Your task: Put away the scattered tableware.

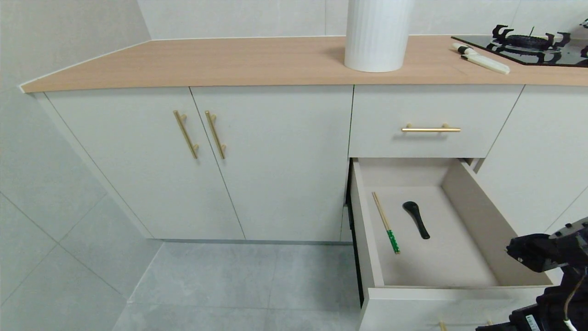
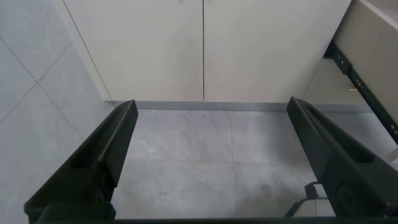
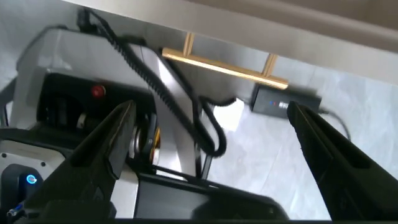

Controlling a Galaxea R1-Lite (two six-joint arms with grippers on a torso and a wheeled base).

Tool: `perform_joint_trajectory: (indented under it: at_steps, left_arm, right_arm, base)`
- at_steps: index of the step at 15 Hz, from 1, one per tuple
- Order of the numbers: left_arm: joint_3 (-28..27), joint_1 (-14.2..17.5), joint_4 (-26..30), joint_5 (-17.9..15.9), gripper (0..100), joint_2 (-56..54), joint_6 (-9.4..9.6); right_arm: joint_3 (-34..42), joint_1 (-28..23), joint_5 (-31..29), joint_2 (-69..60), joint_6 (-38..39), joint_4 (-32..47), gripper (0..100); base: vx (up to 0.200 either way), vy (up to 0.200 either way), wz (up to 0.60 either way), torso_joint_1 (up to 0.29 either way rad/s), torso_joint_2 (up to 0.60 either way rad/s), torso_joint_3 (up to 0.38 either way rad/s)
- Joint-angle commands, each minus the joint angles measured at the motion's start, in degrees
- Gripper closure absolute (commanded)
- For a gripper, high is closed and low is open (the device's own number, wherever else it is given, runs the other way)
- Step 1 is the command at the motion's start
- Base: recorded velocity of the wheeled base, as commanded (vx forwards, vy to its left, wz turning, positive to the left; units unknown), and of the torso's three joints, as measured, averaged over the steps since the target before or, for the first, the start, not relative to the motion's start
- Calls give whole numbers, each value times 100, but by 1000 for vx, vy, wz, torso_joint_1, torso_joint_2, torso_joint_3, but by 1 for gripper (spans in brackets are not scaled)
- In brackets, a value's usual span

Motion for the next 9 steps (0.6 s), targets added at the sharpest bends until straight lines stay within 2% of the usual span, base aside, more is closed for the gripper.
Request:
perform_joint_trajectory:
  at_steps: [1,9]
  left_arm:
    - [0,2,-1,2,0,9,-1]
    - [0,2,-1,2,0,9,-1]
  right_arm:
    - [-7,29,-13,397,26,-28,0]
    - [46,20,-268,679,272,-608,0]
  base:
    - [0,0,0,0,0,0]
    - [0,0,0,0,0,0]
